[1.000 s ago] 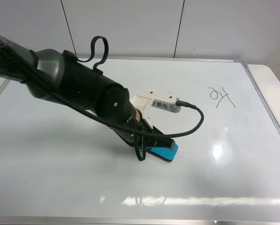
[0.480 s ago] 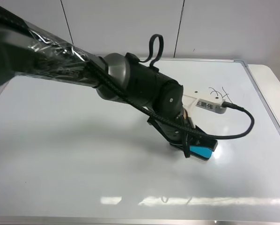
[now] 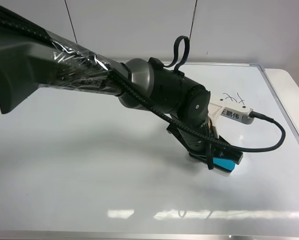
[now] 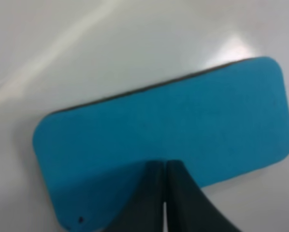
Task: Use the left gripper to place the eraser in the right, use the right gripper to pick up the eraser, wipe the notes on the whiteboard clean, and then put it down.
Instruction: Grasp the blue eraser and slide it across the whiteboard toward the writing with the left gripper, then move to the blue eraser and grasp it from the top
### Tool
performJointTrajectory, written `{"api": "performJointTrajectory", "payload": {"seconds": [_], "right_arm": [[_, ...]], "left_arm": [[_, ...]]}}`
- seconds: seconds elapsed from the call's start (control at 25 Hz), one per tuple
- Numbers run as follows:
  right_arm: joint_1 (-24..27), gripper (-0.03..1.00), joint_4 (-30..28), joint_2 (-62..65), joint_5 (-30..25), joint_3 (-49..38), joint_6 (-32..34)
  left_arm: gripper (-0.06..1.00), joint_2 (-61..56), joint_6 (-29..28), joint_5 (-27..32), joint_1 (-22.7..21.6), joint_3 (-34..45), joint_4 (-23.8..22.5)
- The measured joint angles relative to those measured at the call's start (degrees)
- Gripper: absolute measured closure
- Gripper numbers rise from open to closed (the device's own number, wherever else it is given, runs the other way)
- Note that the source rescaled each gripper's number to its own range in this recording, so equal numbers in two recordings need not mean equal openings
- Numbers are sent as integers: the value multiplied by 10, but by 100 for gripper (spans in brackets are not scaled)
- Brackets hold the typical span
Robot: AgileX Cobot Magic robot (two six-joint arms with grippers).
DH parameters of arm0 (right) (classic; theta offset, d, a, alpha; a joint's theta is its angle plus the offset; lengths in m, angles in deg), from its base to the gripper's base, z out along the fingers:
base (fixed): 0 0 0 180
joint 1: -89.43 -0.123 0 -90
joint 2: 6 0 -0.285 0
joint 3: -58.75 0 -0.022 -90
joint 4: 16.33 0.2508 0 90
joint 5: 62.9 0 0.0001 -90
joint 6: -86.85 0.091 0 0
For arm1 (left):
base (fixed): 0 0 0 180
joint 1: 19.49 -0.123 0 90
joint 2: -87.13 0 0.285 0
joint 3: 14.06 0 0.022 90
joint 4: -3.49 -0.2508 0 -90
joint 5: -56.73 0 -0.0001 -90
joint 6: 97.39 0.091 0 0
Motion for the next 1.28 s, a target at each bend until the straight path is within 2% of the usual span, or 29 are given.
{"api": "performJointTrajectory", "payload": {"seconds": [0.2,0.36,0.6,0.68,0.76,0.92,0.96,1.12,1.28], "right_arm": [[0,5,0,0,0,0,0],[0,5,0,0,0,0,0],[0,5,0,0,0,0,0],[0,5,0,0,0,0,0],[0,5,0,0,0,0,0],[0,5,0,0,0,0,0],[0,5,0,0,0,0,0],[0,5,0,0,0,0,0],[0,5,0,0,0,0,0]], "left_arm": [[94,-14,0,36,0,0,-17],[94,-61,-12,54,-10,0,-61],[91,-120,-15,90,-42,0,-70],[81,-143,-15,117,-59,0,-84],[64,-164,-13,145,-73,0,-112],[13,-201,-15,184,-105,0,-164],[0,-220,-16,194,-121,0,-190],[-5,-249,-16,206,-157,0,-231],[-5,-274,-14,227,-205,0,-242]]}}
